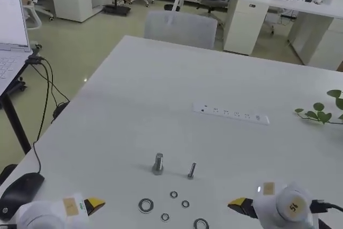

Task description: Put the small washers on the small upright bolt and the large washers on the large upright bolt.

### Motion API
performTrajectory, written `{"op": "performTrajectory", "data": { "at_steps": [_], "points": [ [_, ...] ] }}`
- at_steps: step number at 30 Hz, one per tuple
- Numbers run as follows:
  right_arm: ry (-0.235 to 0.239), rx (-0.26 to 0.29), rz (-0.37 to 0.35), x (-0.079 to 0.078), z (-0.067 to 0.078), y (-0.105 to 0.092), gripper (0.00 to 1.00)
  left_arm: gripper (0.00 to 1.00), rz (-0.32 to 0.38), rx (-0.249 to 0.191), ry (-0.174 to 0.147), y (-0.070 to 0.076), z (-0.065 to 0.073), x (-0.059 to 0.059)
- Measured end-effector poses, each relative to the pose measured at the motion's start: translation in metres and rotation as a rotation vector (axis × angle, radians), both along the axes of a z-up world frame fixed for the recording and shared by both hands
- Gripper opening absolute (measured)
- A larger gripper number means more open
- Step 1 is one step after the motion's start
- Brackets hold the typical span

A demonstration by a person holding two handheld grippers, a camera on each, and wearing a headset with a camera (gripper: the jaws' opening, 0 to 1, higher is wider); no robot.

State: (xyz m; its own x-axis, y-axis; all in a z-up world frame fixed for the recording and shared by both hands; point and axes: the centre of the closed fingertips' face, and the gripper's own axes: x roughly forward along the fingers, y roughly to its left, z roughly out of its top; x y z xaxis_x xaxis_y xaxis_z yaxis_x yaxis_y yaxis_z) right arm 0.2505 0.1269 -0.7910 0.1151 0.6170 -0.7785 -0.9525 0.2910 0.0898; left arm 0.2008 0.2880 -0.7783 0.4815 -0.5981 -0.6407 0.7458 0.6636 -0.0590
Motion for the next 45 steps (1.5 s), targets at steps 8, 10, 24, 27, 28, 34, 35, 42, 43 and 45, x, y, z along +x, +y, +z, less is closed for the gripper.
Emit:
{"op": "performTrajectory", "data": {
  "at_steps": [8, 10, 24, 27, 28, 34, 35, 42, 43, 45],
  "points": [
    [-0.013, -0.046, 0.044, 0.008, -0.006, 0.003, 0.75, 0.95, 0.004, 0.003, 0.001, 0.002, -0.002, 0.005],
    [-0.015, -0.055, 0.054, 0.011, -0.009, 0.003, 0.75, 0.95, 0.004, 0.000, 0.004, 0.002, -0.002, 0.006],
    [-0.035, -0.141, 0.163, 0.019, -0.031, 0.007, 0.68, 0.92, -0.005, 0.005, 0.014, 0.003, -0.007, 0.004],
    [-0.036, -0.147, 0.181, 0.020, -0.036, 0.008, 0.68, 0.90, -0.005, 0.009, 0.022, 0.004, -0.009, 0.003],
    [-0.037, -0.156, 0.185, 0.021, -0.038, 0.007, 0.67, 0.90, -0.005, 0.010, 0.022, 0.004, -0.009, 0.002],
    [-0.031, -0.190, 0.216, 0.024, -0.048, 0.005, 0.63, 0.89, 0.001, 0.012, 0.024, 0.007, -0.009, 0.002],
    [-0.028, -0.192, 0.217, 0.025, -0.049, 0.005, 0.63, 0.89, 0.004, 0.011, 0.024, 0.007, -0.009, 0.003],
    [-0.041, -0.232, 0.265, 0.028, -0.060, 0.007, 0.59, 0.88, 0.004, 0.011, 0.035, 0.006, -0.013, 0.001],
    [-0.046, -0.240, 0.273, 0.029, -0.061, 0.008, 0.58, 0.88, 0.006, 0.009, 0.036, 0.005, -0.013, 0.001],
    [-0.050, -0.249, 0.283, 0.029, -0.063, 0.009, 0.57, 0.88, 0.008, 0.007, 0.034, 0.005, -0.013, 0.001]
  ]
}}
